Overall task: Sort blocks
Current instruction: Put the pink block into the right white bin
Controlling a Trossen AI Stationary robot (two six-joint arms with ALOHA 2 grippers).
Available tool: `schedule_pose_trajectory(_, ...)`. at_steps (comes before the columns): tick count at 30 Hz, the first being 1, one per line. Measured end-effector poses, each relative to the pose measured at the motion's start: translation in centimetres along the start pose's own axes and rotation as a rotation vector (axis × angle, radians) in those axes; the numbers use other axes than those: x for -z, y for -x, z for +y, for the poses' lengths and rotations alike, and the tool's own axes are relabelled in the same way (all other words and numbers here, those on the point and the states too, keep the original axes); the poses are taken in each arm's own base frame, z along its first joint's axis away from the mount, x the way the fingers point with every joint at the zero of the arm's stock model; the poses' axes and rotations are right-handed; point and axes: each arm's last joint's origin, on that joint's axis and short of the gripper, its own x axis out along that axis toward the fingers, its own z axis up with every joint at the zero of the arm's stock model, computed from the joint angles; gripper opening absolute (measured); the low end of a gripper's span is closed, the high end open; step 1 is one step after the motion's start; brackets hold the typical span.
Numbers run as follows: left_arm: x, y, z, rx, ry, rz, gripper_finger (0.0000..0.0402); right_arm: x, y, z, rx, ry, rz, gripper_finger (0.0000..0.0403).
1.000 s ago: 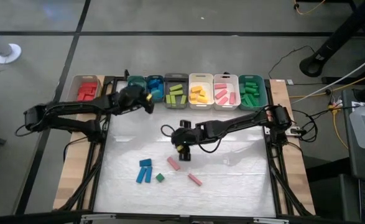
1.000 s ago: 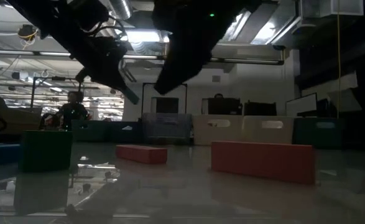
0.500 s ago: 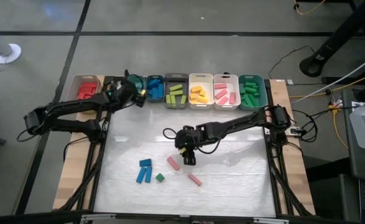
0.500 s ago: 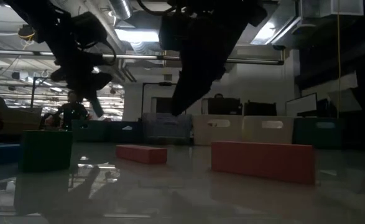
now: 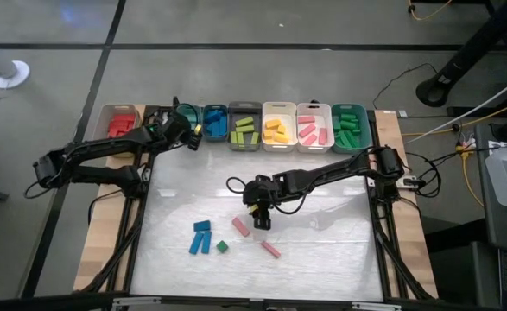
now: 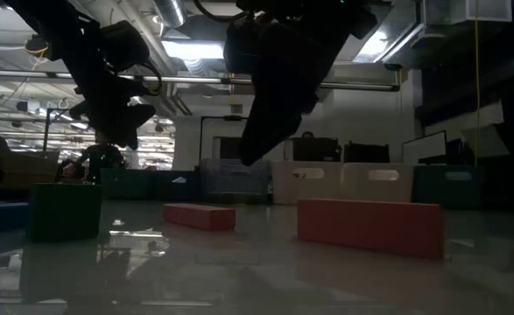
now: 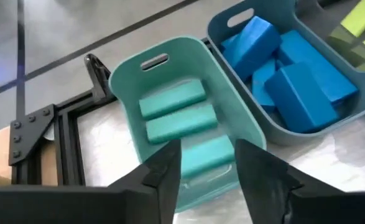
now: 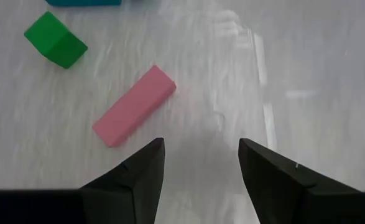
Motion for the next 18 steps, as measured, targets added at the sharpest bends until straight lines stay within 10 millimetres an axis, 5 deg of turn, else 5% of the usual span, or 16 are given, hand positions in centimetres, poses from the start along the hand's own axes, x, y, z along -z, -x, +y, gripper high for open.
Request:
schedule_pose_trajectory(5,0.0,0.1,-0.3,0.073,0.026,0.014,0.0160,0.2,0.0,0.0,0.004,-0.049,0.022,0.0204)
schedule_pose_trajectory(18,-0.5,4.0,-5.9,0.903,-0.121,-0.069,0.0146,2.3,0.0,2.5,-0.016,-0.062,0.184,0.0204)
